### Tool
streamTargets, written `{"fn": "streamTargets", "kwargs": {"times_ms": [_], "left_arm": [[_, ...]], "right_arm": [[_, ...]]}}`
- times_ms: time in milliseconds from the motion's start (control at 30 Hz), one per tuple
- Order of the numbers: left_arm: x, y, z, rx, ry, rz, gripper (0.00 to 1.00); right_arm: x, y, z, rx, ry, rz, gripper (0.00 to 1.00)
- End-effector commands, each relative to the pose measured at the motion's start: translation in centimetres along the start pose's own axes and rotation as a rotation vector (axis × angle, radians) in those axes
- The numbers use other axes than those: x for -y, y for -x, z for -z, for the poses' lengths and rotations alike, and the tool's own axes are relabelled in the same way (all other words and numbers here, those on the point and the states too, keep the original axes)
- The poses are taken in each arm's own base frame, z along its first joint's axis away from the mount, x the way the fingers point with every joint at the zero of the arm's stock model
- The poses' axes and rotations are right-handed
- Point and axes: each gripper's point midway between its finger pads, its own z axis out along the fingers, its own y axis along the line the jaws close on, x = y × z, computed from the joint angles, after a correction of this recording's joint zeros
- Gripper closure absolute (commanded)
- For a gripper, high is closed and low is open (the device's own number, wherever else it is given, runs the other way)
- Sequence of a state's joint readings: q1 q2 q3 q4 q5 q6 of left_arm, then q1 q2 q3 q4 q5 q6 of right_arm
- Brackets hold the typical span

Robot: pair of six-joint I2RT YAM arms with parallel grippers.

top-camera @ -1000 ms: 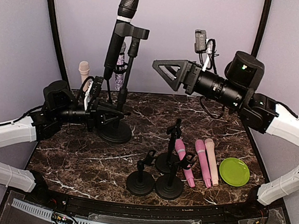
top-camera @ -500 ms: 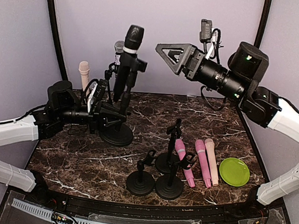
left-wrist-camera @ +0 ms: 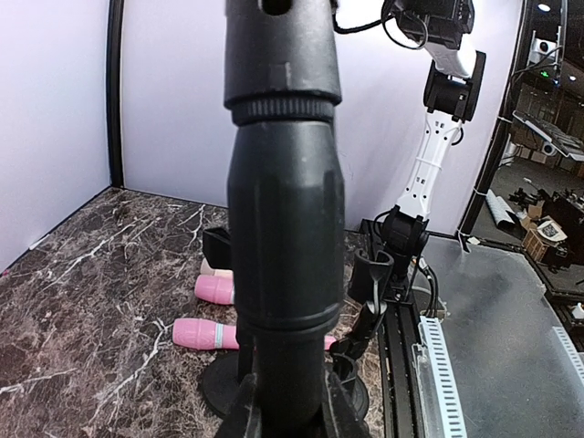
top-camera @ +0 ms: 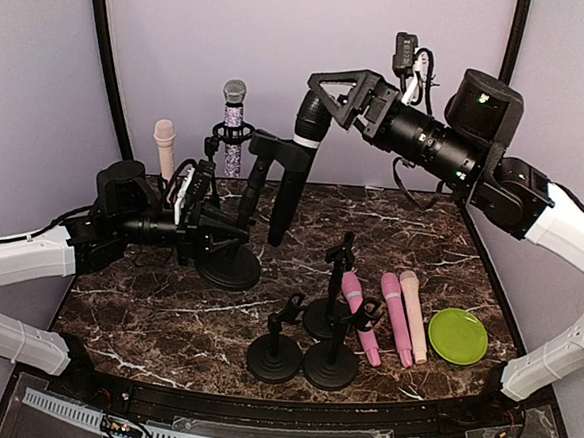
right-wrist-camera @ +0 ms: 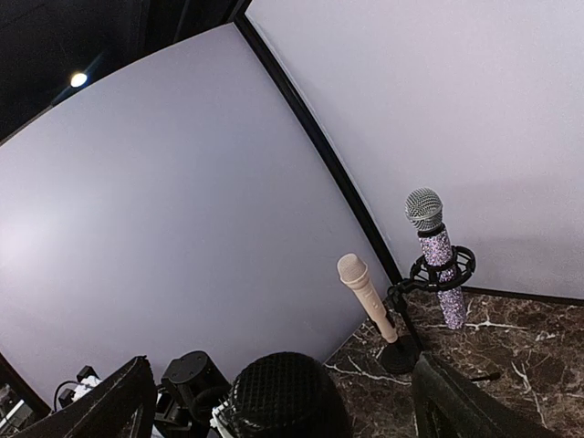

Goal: Remove the microphone from the stand
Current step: Unscrew the knob on the stand of the microphone stand, then pass from the left arm to the right

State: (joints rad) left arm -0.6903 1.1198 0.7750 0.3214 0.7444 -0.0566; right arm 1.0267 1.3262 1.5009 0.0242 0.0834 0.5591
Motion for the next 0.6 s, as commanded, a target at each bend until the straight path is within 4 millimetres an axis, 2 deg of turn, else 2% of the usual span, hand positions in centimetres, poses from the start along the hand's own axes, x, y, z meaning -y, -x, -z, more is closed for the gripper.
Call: {"fn": "streamTargets", "kwargs": {"times_ms": [0, 100, 200, 467, 567], "left_arm": [[1.0, 3.3, 0.4, 0.102, -0.029, -0.083, 1.00], [0.9, 3.2, 0.3, 0.102, -0.033, -0.075, 1.00], [1.0, 3.2, 0.2, 0.099, -0.038, -0.074, 1.00], [1.2, 3.0, 0.1, 0.092, -0.061, -0.073, 1.00], [1.3, 2.9, 0.1, 0.089, -0.068, -0.071, 1.00]], "right_arm": [[-0.7, -1.8, -1.1, -0.075, 0.060, 0.020, 0.01], [-2.5, -3.0, -1.5, -0.131, 0.175, 0.040, 0.03], [-3.2, -4.0, -1.8, -0.167, 0.227, 0.057, 0.05], [-0.4, -4.2, -3.5, -0.162, 0.086, 0.101, 0.04], [-0.1, -4.0, -3.8, -0.156, 0.089, 0.112, 0.03]]}}
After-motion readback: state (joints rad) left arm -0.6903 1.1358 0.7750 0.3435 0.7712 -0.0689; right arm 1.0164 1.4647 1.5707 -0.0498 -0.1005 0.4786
